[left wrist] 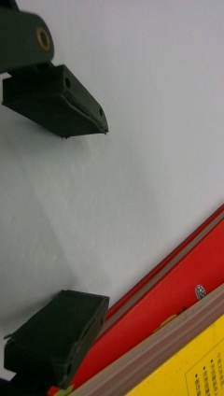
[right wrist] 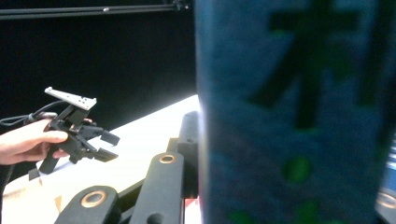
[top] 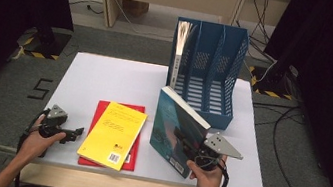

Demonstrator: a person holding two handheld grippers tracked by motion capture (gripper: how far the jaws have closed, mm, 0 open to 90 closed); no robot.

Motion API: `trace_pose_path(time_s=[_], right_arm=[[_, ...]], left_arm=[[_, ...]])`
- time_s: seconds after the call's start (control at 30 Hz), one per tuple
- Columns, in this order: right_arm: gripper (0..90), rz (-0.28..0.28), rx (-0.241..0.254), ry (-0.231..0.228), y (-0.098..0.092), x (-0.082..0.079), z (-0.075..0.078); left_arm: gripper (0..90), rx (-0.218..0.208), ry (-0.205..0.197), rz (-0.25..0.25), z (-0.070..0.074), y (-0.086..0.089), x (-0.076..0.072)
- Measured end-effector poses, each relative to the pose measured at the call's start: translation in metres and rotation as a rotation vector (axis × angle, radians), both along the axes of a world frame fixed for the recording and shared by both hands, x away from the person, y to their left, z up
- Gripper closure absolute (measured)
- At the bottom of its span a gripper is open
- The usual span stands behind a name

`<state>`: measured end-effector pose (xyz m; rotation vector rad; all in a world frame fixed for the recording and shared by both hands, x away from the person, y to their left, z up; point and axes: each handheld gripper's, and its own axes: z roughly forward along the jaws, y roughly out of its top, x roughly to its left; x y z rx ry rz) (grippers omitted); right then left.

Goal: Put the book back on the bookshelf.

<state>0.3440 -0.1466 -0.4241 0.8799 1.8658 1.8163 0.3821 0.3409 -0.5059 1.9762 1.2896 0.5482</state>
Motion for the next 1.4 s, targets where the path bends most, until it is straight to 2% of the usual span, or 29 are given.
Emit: trace_pose_path(time_s=[0.2, 0.63, 0.73, 0.77, 0.83, 0.87, 1.2, 1.4], right_arm=[[74.2, -0.034, 0.013, -0.024, -0.011, -0.002, 0.009], [74.2, -0.15, 0.031, -0.083, -0.045, -0.005, 0.048], [74.2, -0.174, 0.035, -0.104, -0.05, -0.007, 0.057], [74.2, -0.182, 0.035, -0.108, -0.051, -0.007, 0.06], [74.2, -0.185, 0.028, -0.118, -0.054, -0.005, 0.065], [74.2, -0.188, 0.028, -0.119, -0.054, -0.004, 0.067], [74.2, -0.2, 0.043, -0.129, -0.053, 0.005, 0.088], [74.3, -0.218, 0.051, -0.134, -0.05, 0.021, 0.098]], left_arm=[[13.0, 0.005, -0.004, 0.001, 0.0, -0.001, -0.001], [12.8, 0.01, -0.011, 0.006, -0.001, -0.002, -0.001], [10.1, 0.05, -0.031, 0.022, 0.0, -0.005, -0.003], [9.5, 0.05, -0.031, 0.023, -0.001, -0.005, -0.003], [9.5, 0.012, -0.004, 0.023, -0.001, -0.002, 0.0], [9.3, 0.006, 0.0, 0.02, -0.001, -0.001, 0.0], [9.3, 0.014, -0.005, 0.024, -0.001, -0.002, 0.0], [9.2, 0.014, -0.005, 0.023, -0.001, -0.002, 0.0]])
